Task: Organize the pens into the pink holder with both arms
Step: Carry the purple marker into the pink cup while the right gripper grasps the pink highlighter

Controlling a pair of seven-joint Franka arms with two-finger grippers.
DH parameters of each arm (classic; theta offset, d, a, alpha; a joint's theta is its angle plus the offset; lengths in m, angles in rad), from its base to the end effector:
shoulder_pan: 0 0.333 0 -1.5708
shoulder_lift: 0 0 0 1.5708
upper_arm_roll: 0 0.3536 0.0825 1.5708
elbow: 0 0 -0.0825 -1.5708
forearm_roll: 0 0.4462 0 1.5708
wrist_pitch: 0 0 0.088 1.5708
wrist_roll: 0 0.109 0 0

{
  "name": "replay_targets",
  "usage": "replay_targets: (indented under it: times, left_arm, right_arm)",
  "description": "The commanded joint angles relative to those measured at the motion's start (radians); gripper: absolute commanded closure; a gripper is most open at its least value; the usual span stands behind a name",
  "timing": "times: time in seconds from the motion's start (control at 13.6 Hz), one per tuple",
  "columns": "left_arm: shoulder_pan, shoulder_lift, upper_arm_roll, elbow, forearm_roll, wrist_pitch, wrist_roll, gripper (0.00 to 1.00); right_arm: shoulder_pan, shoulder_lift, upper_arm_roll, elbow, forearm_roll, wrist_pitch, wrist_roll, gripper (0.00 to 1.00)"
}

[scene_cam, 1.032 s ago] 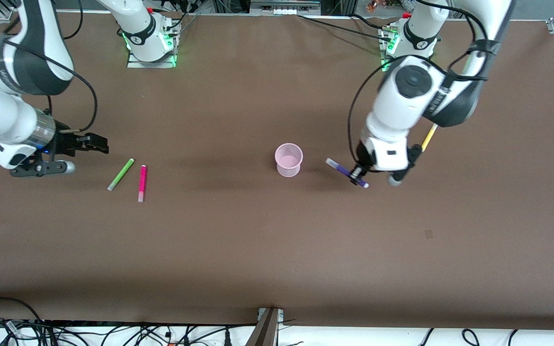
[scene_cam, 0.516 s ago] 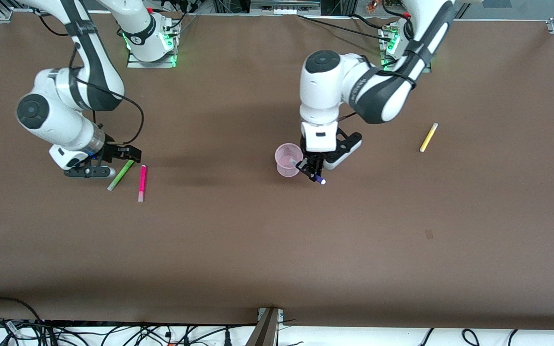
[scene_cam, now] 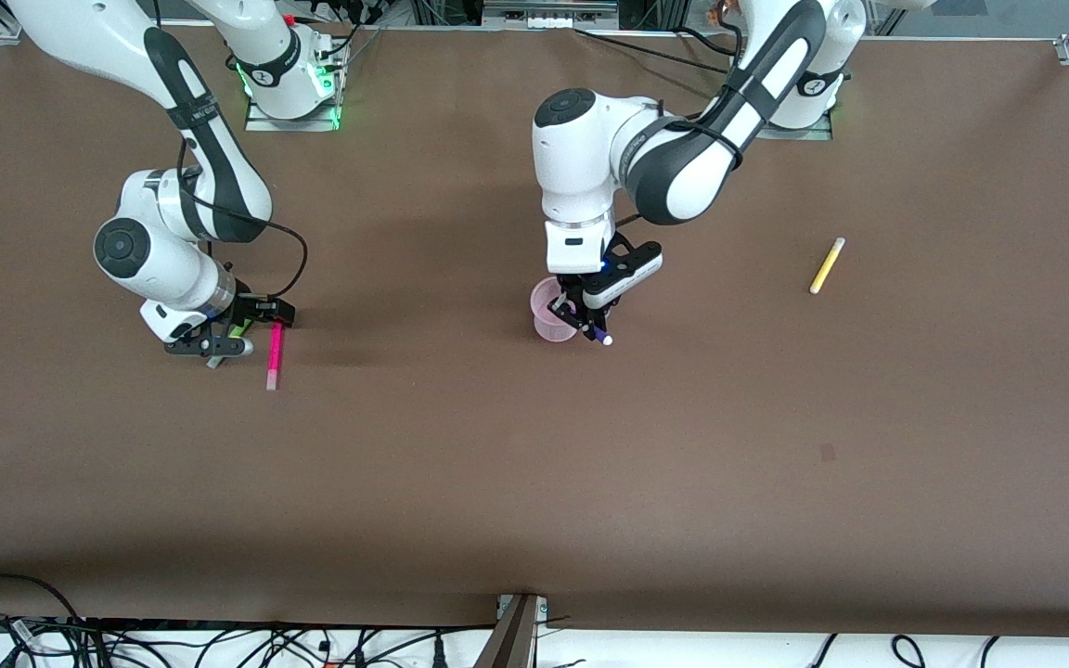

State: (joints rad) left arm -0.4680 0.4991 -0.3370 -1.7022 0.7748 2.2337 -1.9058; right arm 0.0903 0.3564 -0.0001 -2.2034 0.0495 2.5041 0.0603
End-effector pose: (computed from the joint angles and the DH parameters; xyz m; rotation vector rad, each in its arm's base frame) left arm 0.5533 -0.5037 0.3233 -2.8597 -1.0120 -0.7290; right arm 0.5942 0.0535 0.1944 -3.1162 0.0167 0.0899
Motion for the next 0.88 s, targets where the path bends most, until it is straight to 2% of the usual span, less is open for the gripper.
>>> replay_targets:
  times: [0.0, 0.22, 0.74, 0.81]
  left_arm:
    - [-0.038, 0.041, 0.018, 0.033, 0.067, -0.032, -0.033, 1.0]
    - [-0.063, 0.071, 0.019, 0.033, 0.078, -0.034, -0.041, 1.0]
    - [-0.09, 0.091, 0.018, 0.053, 0.104, -0.072, -0.073, 1.0]
    - [-0.09, 0.091, 0.018, 0.059, 0.103, -0.072, -0.075, 0.83]
  right_arm:
    - [0.015, 0.024, -0.001, 0.002, 0.012, 0.033, 0.009, 0.22]
    - [0.023, 0.033, -0.001, 0.002, 0.012, 0.038, 0.009, 0.33]
    - [0.022, 0.056, -0.003, 0.007, 0.012, 0.042, 0.007, 0.38]
    - [0.022, 0.056, -0.003, 0.007, 0.012, 0.05, 0.007, 0.4]
